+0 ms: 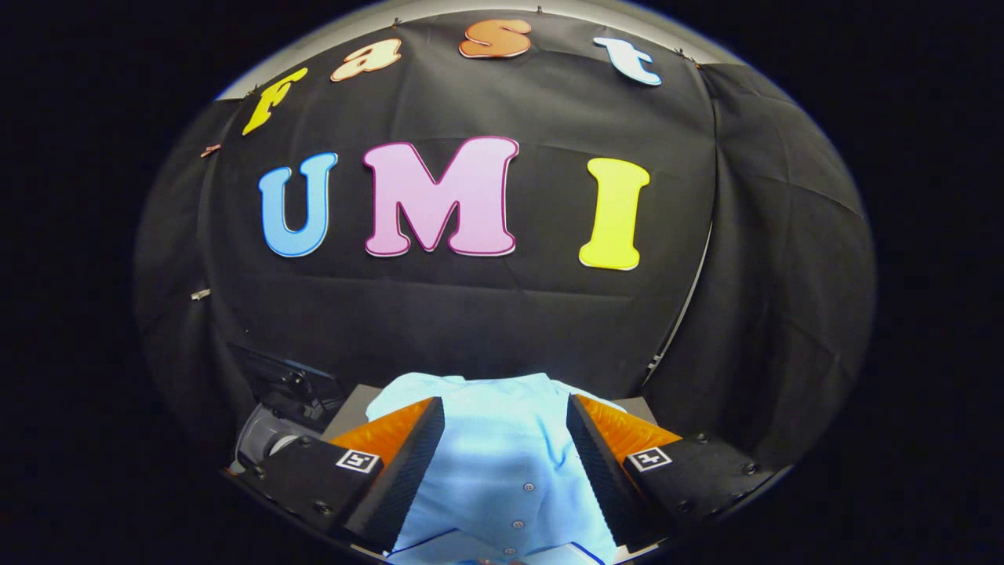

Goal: Put the clothes into the washing machine and then close the washing machine lid.

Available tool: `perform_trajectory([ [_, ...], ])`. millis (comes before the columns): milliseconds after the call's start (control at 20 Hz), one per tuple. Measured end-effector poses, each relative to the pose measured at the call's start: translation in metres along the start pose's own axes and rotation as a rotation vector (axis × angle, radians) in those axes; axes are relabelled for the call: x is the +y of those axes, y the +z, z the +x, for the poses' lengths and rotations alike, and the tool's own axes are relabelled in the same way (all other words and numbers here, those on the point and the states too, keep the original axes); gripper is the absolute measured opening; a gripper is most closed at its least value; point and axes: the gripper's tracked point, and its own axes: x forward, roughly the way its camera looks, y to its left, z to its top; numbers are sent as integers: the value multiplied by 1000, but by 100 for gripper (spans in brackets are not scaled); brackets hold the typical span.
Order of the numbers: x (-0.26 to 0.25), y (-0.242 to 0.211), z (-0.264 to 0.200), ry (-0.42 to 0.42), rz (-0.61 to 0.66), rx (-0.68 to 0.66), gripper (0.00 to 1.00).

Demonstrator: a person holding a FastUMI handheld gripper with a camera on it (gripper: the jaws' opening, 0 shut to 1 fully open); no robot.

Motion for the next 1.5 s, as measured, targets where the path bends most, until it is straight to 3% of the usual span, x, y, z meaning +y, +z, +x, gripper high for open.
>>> perform_trajectory([
  [600, -17, -67, 53, -27, 54, 199, 99],
  [800, -16, -76, 56, 14, 118, 222, 99],
  [1050, -7, -82, 59, 51, 73, 271, 95],
  [1100, -5, -78, 55, 51, 57, 272, 68],
  [1150, 2, -79, 56, 90, 54, 273, 67],
  [1250, 3, -77, 55, 86, 38, 277, 32],
  [1300, 3, -78, 53, 102, 15, 268, 31],
  [1400, 4, -75, 56, 98, 36, 263, 12],
  [1500, 4, -74, 53, 102, 22, 245, 12],
])
